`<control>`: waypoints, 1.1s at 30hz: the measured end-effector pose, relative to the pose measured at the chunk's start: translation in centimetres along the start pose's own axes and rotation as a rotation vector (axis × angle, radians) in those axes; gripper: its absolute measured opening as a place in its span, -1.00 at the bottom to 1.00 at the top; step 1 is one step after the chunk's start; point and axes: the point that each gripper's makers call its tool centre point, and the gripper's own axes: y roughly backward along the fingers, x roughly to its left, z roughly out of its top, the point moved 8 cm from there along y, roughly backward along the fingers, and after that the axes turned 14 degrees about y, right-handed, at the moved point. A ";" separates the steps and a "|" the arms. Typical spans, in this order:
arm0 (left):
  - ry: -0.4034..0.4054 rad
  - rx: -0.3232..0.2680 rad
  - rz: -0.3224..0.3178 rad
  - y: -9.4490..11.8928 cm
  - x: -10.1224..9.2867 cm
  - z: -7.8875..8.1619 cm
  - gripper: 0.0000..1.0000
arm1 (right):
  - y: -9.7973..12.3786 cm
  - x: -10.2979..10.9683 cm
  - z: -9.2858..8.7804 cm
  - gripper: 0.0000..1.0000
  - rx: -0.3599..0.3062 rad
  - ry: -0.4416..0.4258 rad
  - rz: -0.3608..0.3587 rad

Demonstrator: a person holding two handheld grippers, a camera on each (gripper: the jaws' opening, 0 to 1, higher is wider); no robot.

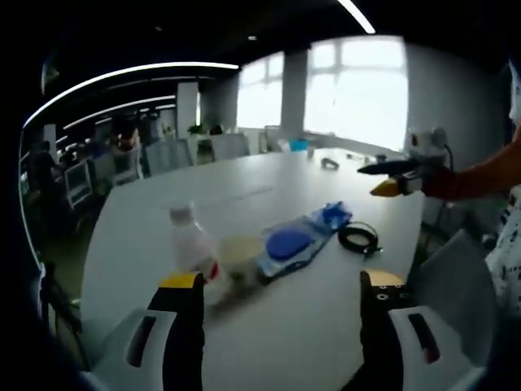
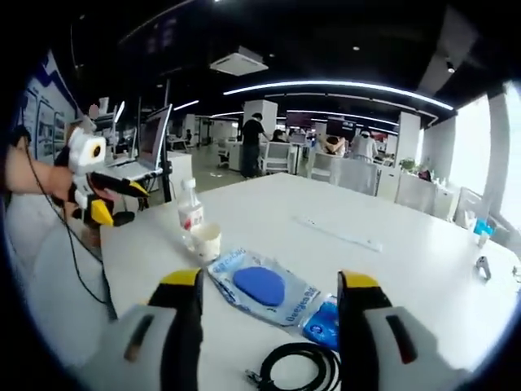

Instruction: Arrange the tabletop items into an orderly group along one side of the table until the central work area is clear of visible clutter.

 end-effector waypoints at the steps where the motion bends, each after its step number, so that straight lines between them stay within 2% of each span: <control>1: 0.001 0.000 0.001 0.1 -0.1 -0.1 0.51 | 0.3 -0.1 -0.3 0.32 0.003 -0.001 -0.003; 15: 0.032 -0.011 0.029 1.3 -1.7 -1.8 0.52 | 3.8 -1.0 -4.0 0.33 0.055 -0.032 -0.043; 33: 0.020 0.020 0.020 2.1 -2.8 -2.7 0.56 | 6.9 -0.3 -6.3 0.44 0.064 -0.069 -0.070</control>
